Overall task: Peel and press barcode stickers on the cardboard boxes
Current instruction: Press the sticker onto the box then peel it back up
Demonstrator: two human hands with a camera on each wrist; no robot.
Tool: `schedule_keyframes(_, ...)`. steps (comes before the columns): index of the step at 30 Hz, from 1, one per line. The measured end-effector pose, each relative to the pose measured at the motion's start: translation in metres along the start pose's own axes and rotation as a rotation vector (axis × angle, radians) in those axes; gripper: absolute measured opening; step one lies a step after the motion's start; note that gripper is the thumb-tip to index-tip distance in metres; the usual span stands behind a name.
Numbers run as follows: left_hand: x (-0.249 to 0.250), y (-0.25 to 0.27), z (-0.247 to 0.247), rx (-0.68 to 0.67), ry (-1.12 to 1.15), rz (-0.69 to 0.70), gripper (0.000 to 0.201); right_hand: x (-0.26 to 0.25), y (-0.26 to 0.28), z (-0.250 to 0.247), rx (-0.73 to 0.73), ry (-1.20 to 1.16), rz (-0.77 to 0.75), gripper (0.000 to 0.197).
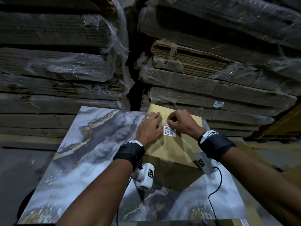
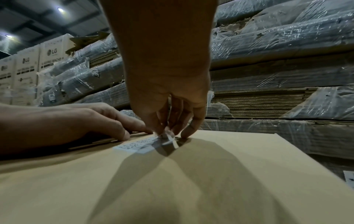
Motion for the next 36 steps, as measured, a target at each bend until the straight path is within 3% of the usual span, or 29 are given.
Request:
schedule_keyframes(7, 0.0, 0.001, 0.007, -0.047, -0.057, 0.007, 0.048, 0.003, 0.018, -0.004, 0.079, -0.076, -0.101, 0.013)
schedule_keyframes(12, -0.001, 0.001, 0.007, -0.07, -0.035, -0.008, 0.063, 0.02, 0.02, -0.016, 0.193, -0.194, -0.051, 0.008)
schedule_keyframes(17, -0.005, 0.001, 0.007, -0.083, -0.002, -0.013, 0.065, 0.009, 0.013, -0.001, 0.007, -0.107, -0.144, 0.034)
schedule_keyframes(22, -0.001, 0.003, 0.002, -0.049, 0.033, -0.028, 0.062, -0.003, -0.004, 0.007, -0.042, -0.1, -0.204, 0.011)
schedule_keyframes(27, 0.001, 0.004, 0.0, -0.035, 0.04, -0.025, 0.052, 0.004, -0.01, 0.003, -0.043, -0.157, -0.233, 0.008)
schedule_keyframes(31, 0.0, 0.004, 0.001, -0.037, 0.031, -0.029, 0.066, 0.019, -0.006, 0.003, -0.047, -0.275, -0.213, 0.008)
schedule_keyframes(36, 0.003, 0.005, 0.0, -0.023, 0.026, -0.023, 0.063, 0.03, -0.005, 0.006, -0.052, -0.382, -0.197, 0.006)
Point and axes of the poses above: each hand's wrist, its own y-axis away from the middle knuckle, its own z-axis out of the palm, x = y × z, the point moved 7 cm from there along -y, towards the middle knuckle, and after that the axes turned 9 degrees about y, right-handed, at the moved point
